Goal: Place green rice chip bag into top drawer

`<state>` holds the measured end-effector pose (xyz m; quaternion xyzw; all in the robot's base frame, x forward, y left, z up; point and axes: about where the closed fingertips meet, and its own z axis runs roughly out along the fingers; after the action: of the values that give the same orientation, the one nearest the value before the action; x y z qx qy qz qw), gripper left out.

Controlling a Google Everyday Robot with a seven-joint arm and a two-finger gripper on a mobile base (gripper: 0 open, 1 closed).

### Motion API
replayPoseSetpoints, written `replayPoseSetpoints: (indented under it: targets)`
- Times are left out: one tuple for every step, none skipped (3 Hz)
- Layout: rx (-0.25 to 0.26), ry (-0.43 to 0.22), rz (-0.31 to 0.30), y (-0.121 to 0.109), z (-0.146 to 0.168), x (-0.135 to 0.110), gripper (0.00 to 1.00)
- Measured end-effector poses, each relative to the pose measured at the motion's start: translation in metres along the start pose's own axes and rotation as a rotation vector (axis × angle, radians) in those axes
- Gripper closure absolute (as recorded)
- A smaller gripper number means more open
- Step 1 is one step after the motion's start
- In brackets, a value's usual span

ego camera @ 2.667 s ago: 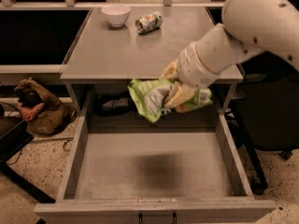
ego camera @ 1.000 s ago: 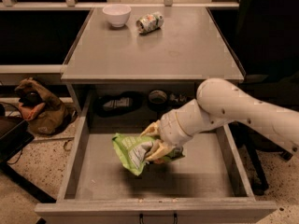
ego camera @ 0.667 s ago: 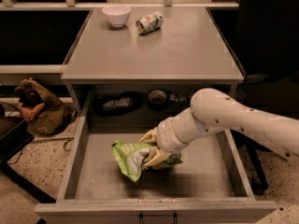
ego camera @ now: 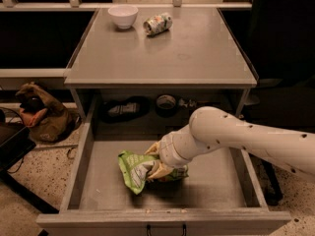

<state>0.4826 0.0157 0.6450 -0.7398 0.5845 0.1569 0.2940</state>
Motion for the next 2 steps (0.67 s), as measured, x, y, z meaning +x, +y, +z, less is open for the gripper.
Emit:
replayPoseSetpoints:
  targets:
    - [0.01,0.007,0.009,-0.0013,0.0031,0.0008,0.87]
    - [0.01,0.007,0.009,-0.0013,0.0031,0.0007,0.63]
